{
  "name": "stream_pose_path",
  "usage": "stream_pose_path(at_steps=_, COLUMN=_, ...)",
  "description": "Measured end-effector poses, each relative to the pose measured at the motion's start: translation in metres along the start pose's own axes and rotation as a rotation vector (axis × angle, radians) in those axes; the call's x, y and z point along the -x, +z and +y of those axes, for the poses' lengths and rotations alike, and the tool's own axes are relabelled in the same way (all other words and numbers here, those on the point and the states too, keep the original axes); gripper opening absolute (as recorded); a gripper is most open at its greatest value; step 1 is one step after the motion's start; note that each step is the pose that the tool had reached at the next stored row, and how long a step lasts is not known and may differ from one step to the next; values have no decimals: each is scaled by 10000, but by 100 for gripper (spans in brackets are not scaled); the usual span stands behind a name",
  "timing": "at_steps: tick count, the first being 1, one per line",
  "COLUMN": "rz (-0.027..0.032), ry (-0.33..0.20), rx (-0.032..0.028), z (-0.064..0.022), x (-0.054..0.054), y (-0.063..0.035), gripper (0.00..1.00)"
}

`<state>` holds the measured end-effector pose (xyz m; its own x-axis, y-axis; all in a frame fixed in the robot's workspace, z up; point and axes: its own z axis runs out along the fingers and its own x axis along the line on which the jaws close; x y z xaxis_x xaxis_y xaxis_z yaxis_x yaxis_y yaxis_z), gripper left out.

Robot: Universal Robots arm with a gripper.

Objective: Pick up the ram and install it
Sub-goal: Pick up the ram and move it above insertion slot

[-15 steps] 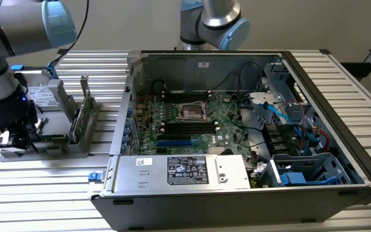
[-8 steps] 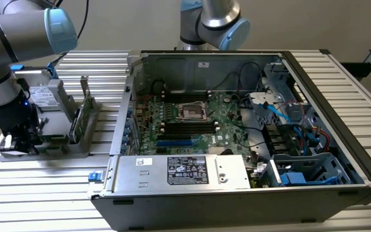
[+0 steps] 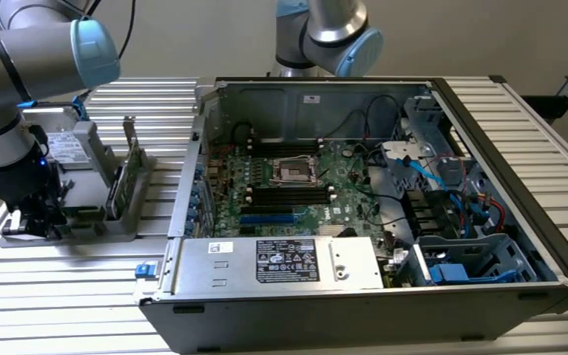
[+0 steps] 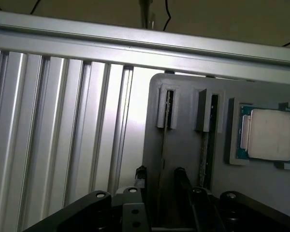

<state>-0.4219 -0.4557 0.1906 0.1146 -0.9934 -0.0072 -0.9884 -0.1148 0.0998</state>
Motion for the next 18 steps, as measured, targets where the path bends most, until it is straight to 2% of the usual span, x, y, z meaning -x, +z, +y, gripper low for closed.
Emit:
stream_pose_path(at_steps=16, rz=-1, ry=0, rx=-2, z=-20, x=-2, y=13, gripper=36)
stream_pose_path(at_steps=18, rz=-1, ry=0, rx=-1, z=-20, x=-2, y=13, gripper=34)
